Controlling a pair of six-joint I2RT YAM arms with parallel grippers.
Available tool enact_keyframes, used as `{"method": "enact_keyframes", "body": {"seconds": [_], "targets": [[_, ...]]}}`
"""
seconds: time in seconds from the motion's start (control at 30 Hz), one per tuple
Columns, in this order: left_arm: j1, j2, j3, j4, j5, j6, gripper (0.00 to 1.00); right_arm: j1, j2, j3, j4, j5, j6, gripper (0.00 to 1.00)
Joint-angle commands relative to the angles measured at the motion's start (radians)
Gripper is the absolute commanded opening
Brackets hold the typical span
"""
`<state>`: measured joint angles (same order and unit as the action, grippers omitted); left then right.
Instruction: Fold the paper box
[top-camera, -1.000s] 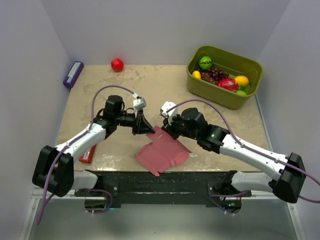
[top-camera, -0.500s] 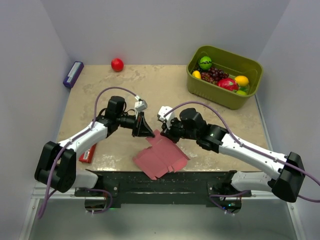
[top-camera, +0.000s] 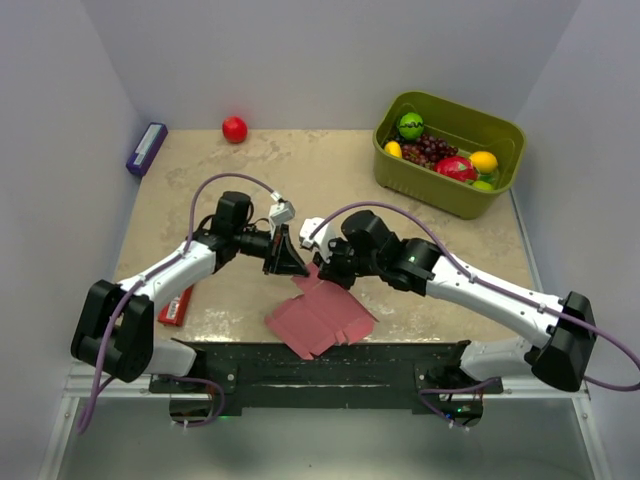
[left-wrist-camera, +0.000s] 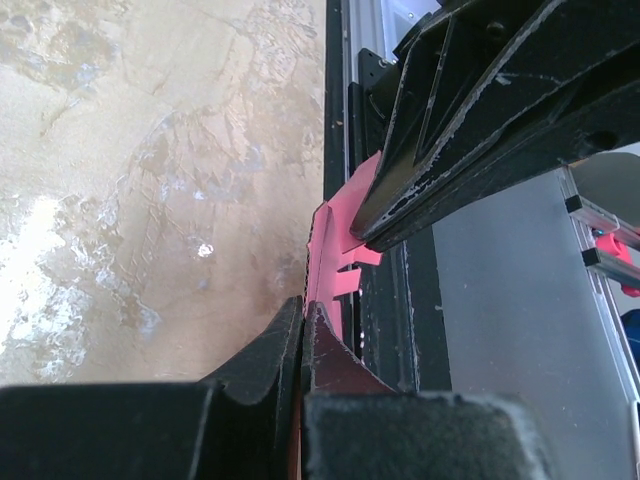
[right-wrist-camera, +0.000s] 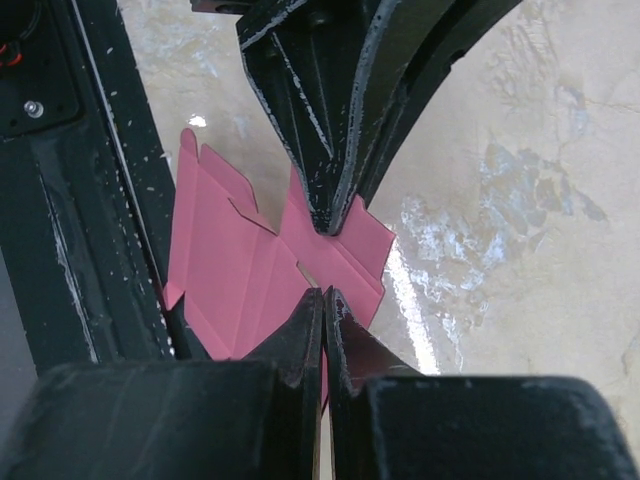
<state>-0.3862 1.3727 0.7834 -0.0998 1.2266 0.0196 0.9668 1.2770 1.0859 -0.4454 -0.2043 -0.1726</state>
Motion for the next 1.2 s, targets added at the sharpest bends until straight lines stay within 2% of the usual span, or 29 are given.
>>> {"method": "enact_keyframes", "body": {"seconds": [0.0, 0.13, 0.17, 0.2, 0.23, 0.3, 0.33, 0.43, 0.57, 0.6, 0.8, 0.93, 1.17], "targets": [[0.009, 0.003, 0.053, 0.018, 0.04, 0.013, 0.0, 0.032, 0.042, 0.057, -0.16, -0.047, -0.018, 0.0], [0.009, 0.005, 0.05, 0.023, 0.025, 0.013, 0.0, 0.032, 0.045, 0.08, -0.161, 0.045, 0.022, 0.11], [0.009, 0.003, 0.051, 0.026, 0.018, 0.013, 0.0, 0.032, 0.044, 0.091, -0.153, 0.072, 0.071, 0.21], [0.009, -0.003, 0.051, 0.028, 0.005, 0.014, 0.0, 0.03, 0.032, 0.1, -0.138, 0.116, 0.105, 0.41], [0.01, -0.007, 0.05, 0.031, -0.03, 0.016, 0.0, 0.033, 0.018, 0.112, -0.095, 0.179, 0.142, 0.53], [0.01, -0.032, 0.042, 0.038, -0.102, 0.013, 0.0, 0.032, -0.033, 0.121, -0.049, 0.264, 0.28, 0.69], [0.01, -0.043, 0.013, 0.084, -0.192, -0.007, 0.0, 0.032, -0.053, 0.115, 0.011, 0.302, 0.319, 0.77], [0.009, -0.102, -0.028, 0.187, -0.367, -0.055, 0.0, 0.029, -0.14, 0.053, 0.162, 0.365, 0.519, 0.91], [0.001, -0.252, -0.117, 0.311, -0.551, -0.11, 0.0, 0.02, -0.18, -0.007, 0.221, 0.434, 0.863, 0.91], [-0.002, -0.279, -0.133, 0.339, -0.632, -0.112, 0.0, 0.015, -0.183, -0.023, 0.238, 0.433, 0.905, 0.91], [-0.02, -0.38, -0.196, 0.385, -0.791, -0.101, 0.0, -0.029, -0.216, -0.233, 0.505, 0.375, 1.238, 0.9], [-0.043, -0.422, -0.214, 0.396, -0.861, -0.081, 0.0, -0.105, -0.194, -0.325, 0.68, 0.284, 1.427, 0.89], [-0.063, -0.437, -0.222, 0.397, -0.888, -0.06, 0.0, -0.198, -0.156, -0.377, 0.706, 0.273, 1.659, 0.87]]}}
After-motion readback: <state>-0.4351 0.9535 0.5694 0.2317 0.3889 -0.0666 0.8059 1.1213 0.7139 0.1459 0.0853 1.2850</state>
